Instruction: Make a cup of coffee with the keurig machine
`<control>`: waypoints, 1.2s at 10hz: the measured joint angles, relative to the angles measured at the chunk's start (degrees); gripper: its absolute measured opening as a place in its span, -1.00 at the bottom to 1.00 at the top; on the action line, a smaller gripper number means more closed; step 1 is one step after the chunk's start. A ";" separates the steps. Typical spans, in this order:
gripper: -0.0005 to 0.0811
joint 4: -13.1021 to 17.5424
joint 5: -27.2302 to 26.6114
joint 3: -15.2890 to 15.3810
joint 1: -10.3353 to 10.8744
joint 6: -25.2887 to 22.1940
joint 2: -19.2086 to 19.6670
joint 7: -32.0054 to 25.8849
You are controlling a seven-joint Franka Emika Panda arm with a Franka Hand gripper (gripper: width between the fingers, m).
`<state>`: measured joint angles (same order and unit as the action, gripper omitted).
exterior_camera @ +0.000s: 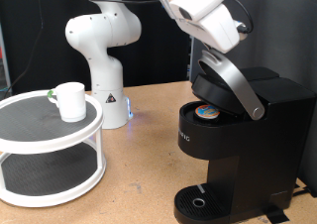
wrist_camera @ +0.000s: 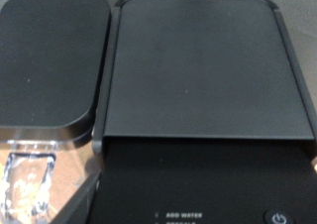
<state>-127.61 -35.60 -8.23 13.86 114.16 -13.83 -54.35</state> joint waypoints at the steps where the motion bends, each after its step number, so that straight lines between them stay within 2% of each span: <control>1: -0.98 0.00 0.76 -0.25 -0.18 -0.52 0.06 -0.08; 5: -0.98 -0.39 3.47 -0.84 -0.71 -0.72 0.43 -0.96; 7: -0.98 -1.67 5.53 -1.56 -1.70 0.17 0.99 -2.50; 12: -0.98 -4.53 6.34 -2.64 -2.92 3.51 2.07 -6.94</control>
<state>-132.14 -29.26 -10.87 10.94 117.67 -11.75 -61.29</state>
